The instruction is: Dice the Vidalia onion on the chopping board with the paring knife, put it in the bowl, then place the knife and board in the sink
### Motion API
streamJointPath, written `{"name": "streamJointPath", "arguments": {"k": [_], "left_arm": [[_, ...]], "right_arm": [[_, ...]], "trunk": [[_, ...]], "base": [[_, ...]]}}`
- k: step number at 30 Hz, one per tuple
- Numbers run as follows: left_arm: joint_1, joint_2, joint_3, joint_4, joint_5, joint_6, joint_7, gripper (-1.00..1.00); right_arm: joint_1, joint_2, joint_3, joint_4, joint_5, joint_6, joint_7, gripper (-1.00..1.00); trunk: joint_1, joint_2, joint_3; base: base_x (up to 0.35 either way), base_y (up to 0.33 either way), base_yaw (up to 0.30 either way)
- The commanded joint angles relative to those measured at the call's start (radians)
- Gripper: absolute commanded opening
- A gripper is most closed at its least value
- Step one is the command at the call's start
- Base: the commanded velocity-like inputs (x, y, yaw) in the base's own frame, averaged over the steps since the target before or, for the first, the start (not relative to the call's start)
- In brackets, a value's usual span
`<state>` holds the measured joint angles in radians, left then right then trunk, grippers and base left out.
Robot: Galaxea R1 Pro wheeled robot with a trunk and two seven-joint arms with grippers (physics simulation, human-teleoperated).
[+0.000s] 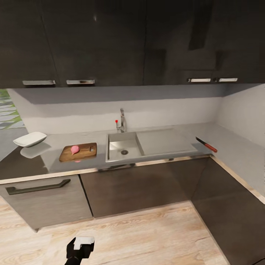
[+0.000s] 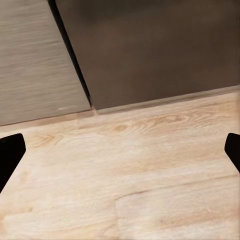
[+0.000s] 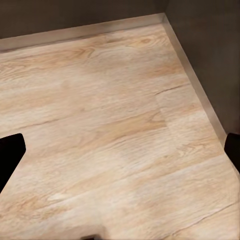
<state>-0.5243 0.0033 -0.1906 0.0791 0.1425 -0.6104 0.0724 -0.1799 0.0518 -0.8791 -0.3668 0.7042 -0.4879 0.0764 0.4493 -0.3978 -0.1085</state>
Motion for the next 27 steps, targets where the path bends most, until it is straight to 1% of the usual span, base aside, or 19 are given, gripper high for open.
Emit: {"name": "streamJointPath", "arguments": {"k": [1, 5, 9, 27], "left_arm": [[-0.002, 0.000, -0.009, 0.004, 0.008, -0.006, 0.001, 1.00], [-0.002, 0.000, -0.009, 0.004, 0.008, -0.005, 0.001, 1.00], [-0.002, 0.000, -0.009, 0.004, 0.008, -0.005, 0.001, 1.00], [-0.002, 0.000, -0.009, 0.004, 0.008, -0.005, 0.000, 1.00]], "right_arm": [[-0.001, 0.001, -0.008, -0.001, 0.003, -0.003, 0.008, 1.00], [-0.001, 0.001, -0.004, -0.001, 0.007, -0.008, 0.011, 1.00], [-0.001, 0.000, -0.002, 0.000, 0.010, -0.033, 0.013, 1.00], [-0.001, 0.003, -0.004, 0.000, 0.007, -0.040, 0.010, 1.00]], "trunk": [[0.001, -0.002, -0.002], [0.001, -0.002, -0.002], [0.001, -0.002, -0.002], [0.001, -0.002, -0.002]], "base": [[0.034, -0.026, -0.014], [0.013, -0.010, -0.005], [0.002, -0.001, -0.001], [0.000, 0.000, 0.000]]}}
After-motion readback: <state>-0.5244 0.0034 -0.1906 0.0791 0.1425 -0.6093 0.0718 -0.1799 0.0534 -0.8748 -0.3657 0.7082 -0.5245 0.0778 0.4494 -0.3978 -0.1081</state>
